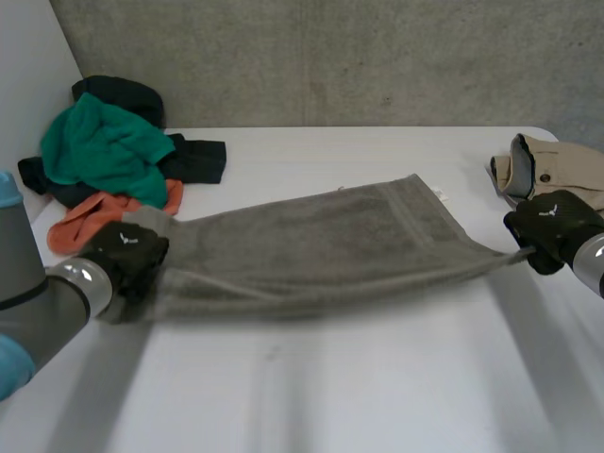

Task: Fold the laundry.

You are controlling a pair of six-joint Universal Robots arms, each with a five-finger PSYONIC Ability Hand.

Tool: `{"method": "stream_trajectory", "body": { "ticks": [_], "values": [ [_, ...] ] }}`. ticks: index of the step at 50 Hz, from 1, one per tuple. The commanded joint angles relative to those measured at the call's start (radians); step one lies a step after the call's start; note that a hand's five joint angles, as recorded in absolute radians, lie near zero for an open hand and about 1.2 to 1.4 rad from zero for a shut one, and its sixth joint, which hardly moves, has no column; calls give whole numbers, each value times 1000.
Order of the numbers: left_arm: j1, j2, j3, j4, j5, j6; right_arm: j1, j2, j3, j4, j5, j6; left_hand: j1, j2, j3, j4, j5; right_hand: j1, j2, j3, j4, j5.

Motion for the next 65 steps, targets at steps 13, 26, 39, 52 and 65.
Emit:
{"method": "stream_trajectory", "body": {
  "ticks": [13, 26, 39, 52, 65],
  "values": [
    [33, -82, -75, -4, 37, 46, -26, 1, 67, 25, -49, -66, 121, 53, 58, 52, 64, 275, 223, 212, 200, 220],
    [34, 197, -127, 33, 30, -35, -46, -111, 32, 80, -44, -49, 283, 215, 220, 213, 225, 275, 223, 212, 200, 220],
    [37, 597, 21, -48, 70, -230, -118, -355, -293, 474, -41, 92, 283, 215, 220, 213, 225, 275, 223, 212, 200, 220],
    [7, 23, 255, -236, 50, -201, 12, -21, -396, 570, 12, -80, 283, 215, 220, 213, 225, 275, 223, 212, 200, 220],
    [-55, -76, 747, 175, -26, -244, 103, 107, -677, -165, 268, 227, 283, 215, 220, 213, 225, 275, 223, 212, 200, 220]
  ]
}}
